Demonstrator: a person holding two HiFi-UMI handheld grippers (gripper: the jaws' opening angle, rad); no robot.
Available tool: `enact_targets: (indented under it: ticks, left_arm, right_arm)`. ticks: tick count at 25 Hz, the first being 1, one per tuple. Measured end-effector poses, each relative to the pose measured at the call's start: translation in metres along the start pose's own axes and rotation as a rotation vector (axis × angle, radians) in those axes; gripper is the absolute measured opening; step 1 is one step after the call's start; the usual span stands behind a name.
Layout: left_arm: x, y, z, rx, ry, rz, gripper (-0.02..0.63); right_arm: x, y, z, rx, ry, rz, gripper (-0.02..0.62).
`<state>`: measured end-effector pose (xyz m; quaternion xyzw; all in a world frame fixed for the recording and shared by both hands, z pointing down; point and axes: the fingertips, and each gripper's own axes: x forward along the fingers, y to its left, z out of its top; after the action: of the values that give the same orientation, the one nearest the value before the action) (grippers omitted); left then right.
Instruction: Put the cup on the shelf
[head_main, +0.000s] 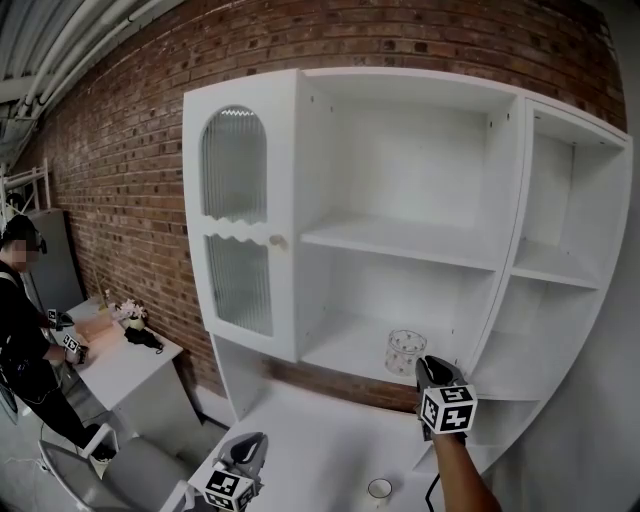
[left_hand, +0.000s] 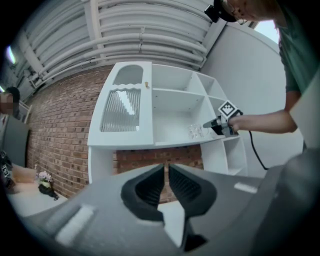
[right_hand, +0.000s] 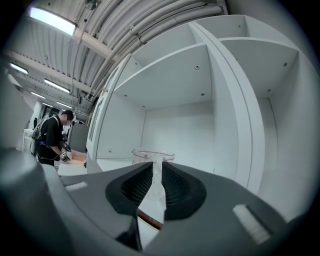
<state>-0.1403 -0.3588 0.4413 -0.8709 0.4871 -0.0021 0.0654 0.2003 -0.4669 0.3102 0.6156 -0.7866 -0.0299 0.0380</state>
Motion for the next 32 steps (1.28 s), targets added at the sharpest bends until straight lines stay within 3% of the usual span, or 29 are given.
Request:
enact_targets:
  ticks: [16, 32]
  left_arm:
    - [0.003, 0.001, -0.004, 0.006, 0.019, 0.000, 0.029]
    - [0.006, -0.007, 0.007, 0.029, 0.008, -0.050, 0.041]
  right_arm:
    - [0.027, -0.018, -0.001, -0.067, -0.004, -0.042, 0.067]
    - [-0.042, 0.032, 0.017, -0.134, -0.168, -0.002, 0.059]
